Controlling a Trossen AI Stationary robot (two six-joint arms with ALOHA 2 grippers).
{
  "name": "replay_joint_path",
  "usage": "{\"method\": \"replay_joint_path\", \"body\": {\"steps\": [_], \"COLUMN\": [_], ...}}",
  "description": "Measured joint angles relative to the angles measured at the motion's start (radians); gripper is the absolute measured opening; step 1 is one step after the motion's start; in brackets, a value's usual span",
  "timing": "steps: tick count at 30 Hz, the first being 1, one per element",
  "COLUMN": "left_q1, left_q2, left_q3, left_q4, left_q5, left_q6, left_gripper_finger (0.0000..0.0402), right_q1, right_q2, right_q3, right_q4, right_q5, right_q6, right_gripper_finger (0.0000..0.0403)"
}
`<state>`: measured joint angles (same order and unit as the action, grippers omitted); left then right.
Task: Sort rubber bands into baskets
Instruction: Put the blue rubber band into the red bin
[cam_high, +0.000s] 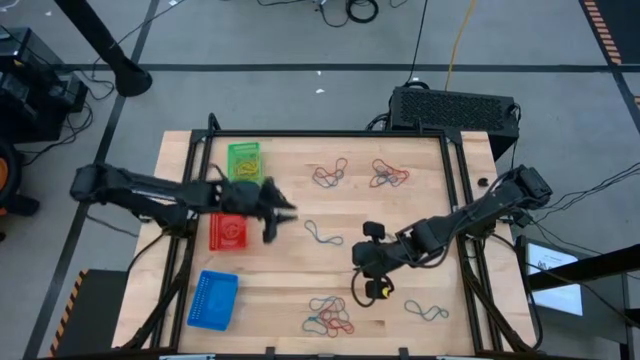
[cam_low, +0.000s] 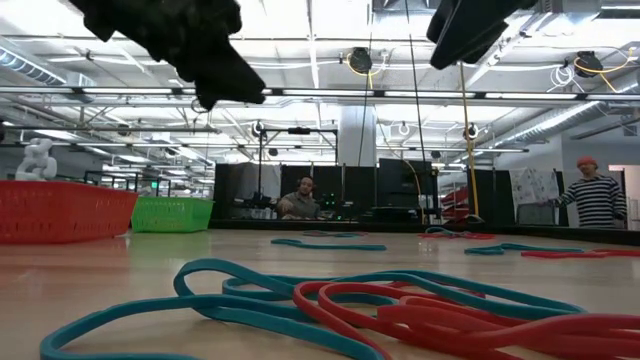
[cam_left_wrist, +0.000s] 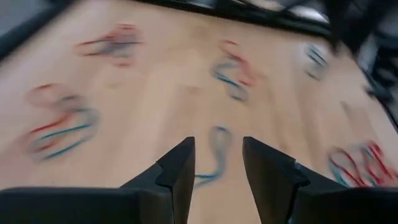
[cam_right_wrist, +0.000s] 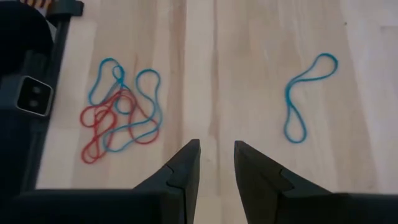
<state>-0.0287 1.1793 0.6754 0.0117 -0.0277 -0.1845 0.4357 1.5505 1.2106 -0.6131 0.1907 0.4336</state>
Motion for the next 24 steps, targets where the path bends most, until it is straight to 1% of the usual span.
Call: {"method": "replay_joint_path", "body": {"steps": [2, 5, 8, 10, 16, 18, 22, 24], "left_q1": [-0.068, -0.149, -0.210, -0.250, -0.378, -0.409, -0.448, -0.457], "left_q2": [0.068, 0.165, 0.255, 0.309, 0.475, 0.528, 0.610, 0.645], "left_q3": [0.000, 0.000, 0.000, 0.015, 0.145, 0.196, 0.293, 0.326], "left_q4": [0.069, 0.179, 0.297, 0.330, 0.336, 0.303, 0.212, 0.200], "left_q5": [-0.001, -0.002, 0.010, 0.026, 0.017, 0.011, -0.043, -0.074], "left_q6": [0.045, 0.114, 0.121, 0.119, 0.123, 0.140, 0.139, 0.127], "left_gripper_finger": [0.0141, 0.0141, 0.0141, 0.0141, 0.0141, 0.0141, 0.0141, 0.0141], "right_q1": [0.017, 0.047, 0.076, 0.092, 0.127, 0.136, 0.145, 0.145], "right_q2": [0.000, 0.000, 0.000, 0.000, 0.000, 0.000, 0.000, 0.000], "right_q3": [0.000, 0.000, 0.000, 0.000, 0.000, 0.000, 0.000, 0.000], "right_q4": [0.002, 0.002, 0.002, 0.002, 0.010, 0.010, 0.010, 0.010], "right_q5": [0.009, 0.055, 0.075, 0.076, 0.114, 0.122, 0.122, 0.123], "right_q6": [0.030, 0.051, 0.051, 0.051, 0.053, 0.052, 0.051, 0.054], "right_gripper_finger": [0.0091, 0.0091, 0.0091, 0.0091, 0.0091, 0.0091, 0.0091, 0.0091]}}
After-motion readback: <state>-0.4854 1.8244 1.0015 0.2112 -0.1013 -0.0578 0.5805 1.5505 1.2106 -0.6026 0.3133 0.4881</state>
